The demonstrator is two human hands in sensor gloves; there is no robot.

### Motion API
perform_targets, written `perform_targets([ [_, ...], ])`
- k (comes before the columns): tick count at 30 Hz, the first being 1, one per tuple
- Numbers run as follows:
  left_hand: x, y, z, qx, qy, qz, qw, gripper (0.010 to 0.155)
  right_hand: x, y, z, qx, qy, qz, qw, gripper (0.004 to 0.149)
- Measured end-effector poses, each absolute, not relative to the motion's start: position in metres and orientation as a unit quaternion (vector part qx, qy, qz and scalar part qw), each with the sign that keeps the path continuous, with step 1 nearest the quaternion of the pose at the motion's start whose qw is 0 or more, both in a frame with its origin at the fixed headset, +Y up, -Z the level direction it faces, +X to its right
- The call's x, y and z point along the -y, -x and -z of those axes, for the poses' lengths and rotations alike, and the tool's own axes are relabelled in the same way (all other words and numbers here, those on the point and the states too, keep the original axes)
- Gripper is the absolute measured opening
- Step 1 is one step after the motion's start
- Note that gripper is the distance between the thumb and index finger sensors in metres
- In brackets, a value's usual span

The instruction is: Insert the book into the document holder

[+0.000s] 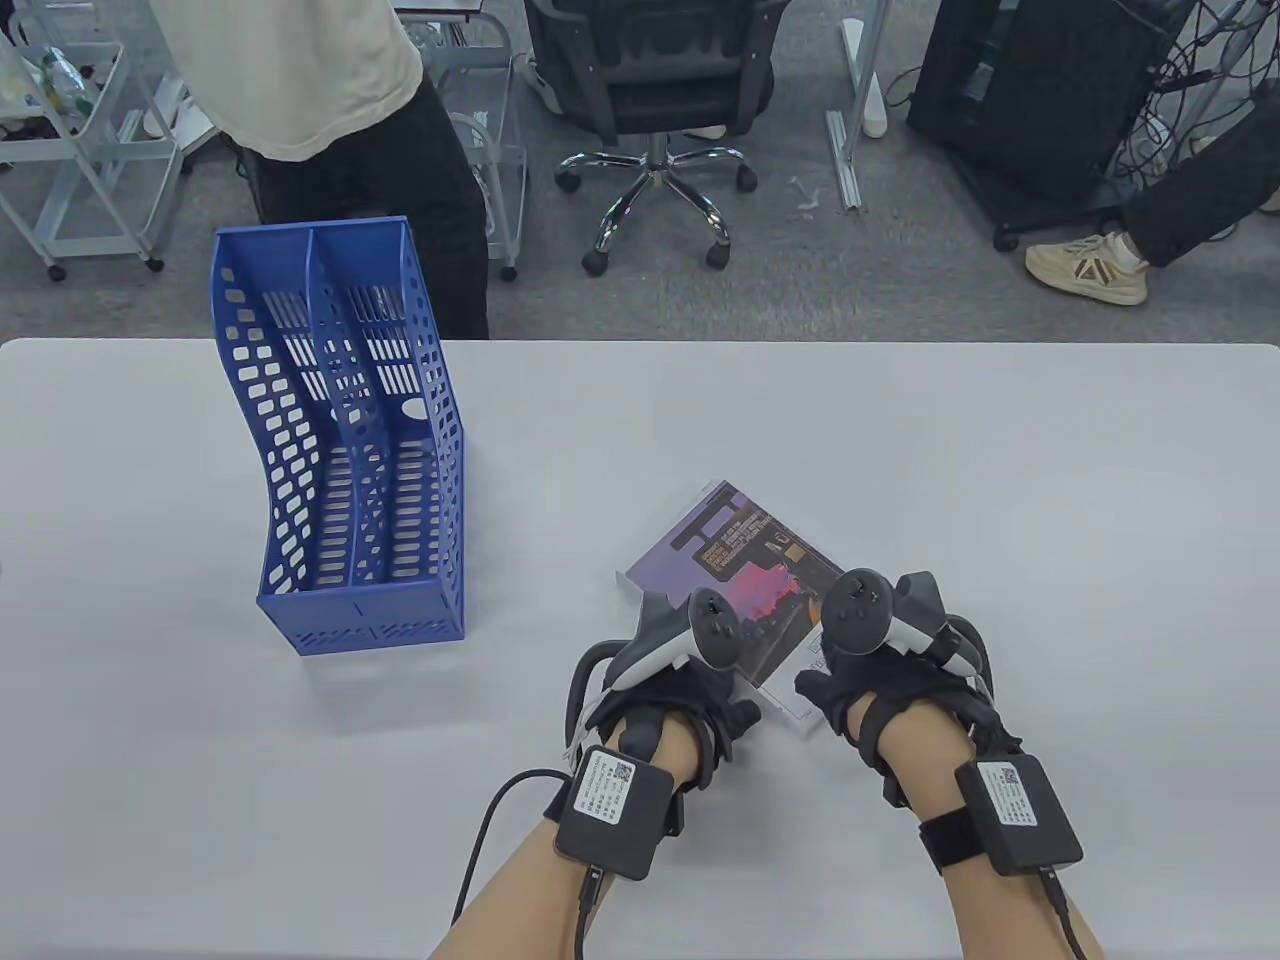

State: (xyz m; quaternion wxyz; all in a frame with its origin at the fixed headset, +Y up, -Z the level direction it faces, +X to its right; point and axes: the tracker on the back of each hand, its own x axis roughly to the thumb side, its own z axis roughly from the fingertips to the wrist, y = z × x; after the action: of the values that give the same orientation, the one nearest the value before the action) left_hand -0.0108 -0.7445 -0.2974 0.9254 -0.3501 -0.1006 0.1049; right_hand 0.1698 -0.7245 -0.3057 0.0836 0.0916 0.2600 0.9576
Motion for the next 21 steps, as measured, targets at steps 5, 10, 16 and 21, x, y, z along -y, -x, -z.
perform_targets([
  [5,0.75,0.019,0.305,0.078,0.339,-0.102,0.932,0.079,0.721,-0.148,0.293,-0.287,-0.123,-0.947,0.071,0.072],
  [10,0.761,0.029,0.316,0.063,0.324,-0.124,0.936,0.081,0.715,-0.132,0.284,-0.302,-0.16,-0.935,0.098,0.071],
  [16,0.764,0.03,0.316,0.064,0.322,-0.12,0.937,0.08,0.71,-0.139,0.288,-0.278,-0.161,-0.939,0.127,0.07],
  [21,0.759,0.032,0.315,0.064,0.321,-0.144,0.934,0.08,0.701,-0.163,0.3,-0.176,-0.126,-0.965,0.151,0.072],
])
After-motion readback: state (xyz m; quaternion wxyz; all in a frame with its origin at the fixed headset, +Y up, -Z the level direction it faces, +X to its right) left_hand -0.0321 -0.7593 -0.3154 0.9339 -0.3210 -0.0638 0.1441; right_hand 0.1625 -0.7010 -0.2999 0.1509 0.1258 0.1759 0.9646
